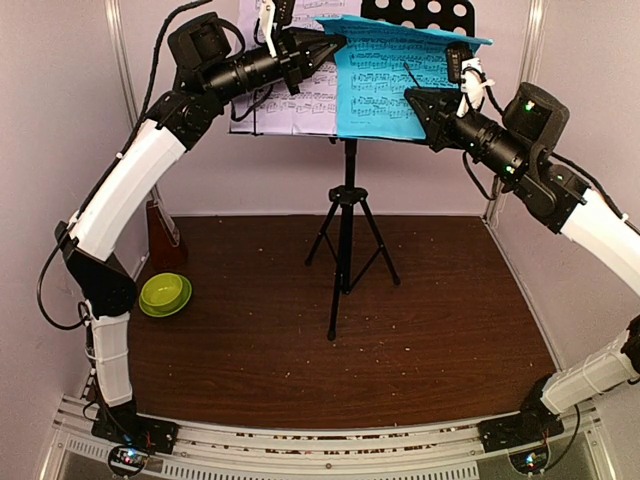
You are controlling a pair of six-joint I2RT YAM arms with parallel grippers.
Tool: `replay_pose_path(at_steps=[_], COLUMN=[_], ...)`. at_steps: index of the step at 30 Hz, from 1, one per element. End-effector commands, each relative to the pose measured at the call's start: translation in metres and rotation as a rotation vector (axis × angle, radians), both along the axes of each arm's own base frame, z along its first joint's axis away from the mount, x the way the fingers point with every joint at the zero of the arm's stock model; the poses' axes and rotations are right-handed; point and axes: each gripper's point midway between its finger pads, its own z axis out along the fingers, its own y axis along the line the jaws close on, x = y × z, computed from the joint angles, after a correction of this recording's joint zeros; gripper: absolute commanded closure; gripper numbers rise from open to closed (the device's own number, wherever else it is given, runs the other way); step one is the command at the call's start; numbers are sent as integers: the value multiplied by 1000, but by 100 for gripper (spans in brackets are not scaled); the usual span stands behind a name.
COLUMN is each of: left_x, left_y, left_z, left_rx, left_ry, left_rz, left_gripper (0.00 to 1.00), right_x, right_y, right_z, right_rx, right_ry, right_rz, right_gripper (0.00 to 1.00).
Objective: Set up the instrument practice props
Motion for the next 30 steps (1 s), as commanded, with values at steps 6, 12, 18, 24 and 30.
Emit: replay_pose_path(at_steps=[6,12,18,24,30], left_x=[5,3,-1,-9,-14], left_y=[5,10,18,28,34], left_z=[8,18,29,40,45], left_rx=[-35,-65,-94,-115,-127], left_ry=[-16,-16,-17,-16,-16], left_rz=[16,30,42,53,66], left_gripper=[86,72,58,25,11], right_x=[-12,-14,-19,-26,-33], right_y=[2,-2,-9,-21,-17], right_z=[8,10,15,29,47], right_rx=[21,28,46,84,108], right_ry=[-40,-43,-51,-69,-86], right_rz=[35,27,16,-7,34], right_gripper=[73,60,43,22,24])
